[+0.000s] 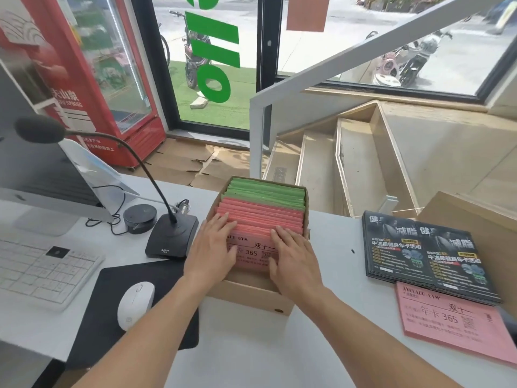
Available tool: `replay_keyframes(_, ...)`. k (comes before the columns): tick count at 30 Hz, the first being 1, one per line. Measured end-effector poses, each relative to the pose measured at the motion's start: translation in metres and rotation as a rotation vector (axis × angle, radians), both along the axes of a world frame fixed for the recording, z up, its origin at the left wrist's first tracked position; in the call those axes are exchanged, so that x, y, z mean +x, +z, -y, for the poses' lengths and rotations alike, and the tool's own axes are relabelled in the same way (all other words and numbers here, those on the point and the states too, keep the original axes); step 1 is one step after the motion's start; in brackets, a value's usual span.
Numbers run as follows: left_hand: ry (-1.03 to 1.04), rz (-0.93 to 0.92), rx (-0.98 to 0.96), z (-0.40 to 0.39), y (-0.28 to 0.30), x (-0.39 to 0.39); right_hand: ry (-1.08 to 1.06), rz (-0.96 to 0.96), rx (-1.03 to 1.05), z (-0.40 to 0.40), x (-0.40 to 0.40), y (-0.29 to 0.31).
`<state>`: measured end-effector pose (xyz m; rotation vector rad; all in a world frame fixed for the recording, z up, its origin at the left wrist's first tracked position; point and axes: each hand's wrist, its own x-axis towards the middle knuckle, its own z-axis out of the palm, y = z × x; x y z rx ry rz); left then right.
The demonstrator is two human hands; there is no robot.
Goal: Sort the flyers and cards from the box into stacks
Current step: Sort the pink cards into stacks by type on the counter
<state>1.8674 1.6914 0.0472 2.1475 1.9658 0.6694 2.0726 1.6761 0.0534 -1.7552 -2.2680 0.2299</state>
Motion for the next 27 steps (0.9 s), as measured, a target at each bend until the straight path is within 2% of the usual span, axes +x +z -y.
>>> replay_keyframes(6,0.016,0.033,0.021,0.0023,0.0011,0.0008,-0.043,-0.041,0.051,0.0023,-0.0027,-0.0038)
replay_keyframes(9,0.02,0.027,0.004,0.0017,0.0018,0.0006,-0.06,0.029,0.136,0.0046,-0.0018,-0.0056)
replay_keyframes(12,0.02,0.001,-0.001,0.0012,0.0039,0.0019,-0.057,-0.004,0.219,0.0047,-0.0002,-0.0069)
replay_keyframes(19,0.014,0.019,-0.024,0.0014,0.0053,0.0007,-0.03,-0.086,0.078,0.0047,-0.0021,-0.005)
replay_keyframes(24,0.02,0.061,0.008,0.0047,0.0064,0.001,-0.012,-0.108,0.19,0.0079,-0.0003,-0.0073)
replay_keyframes(27,-0.002,0.065,0.019,0.0064,0.0071,0.0007,-0.019,-0.058,0.203,0.0052,0.0001,-0.0103)
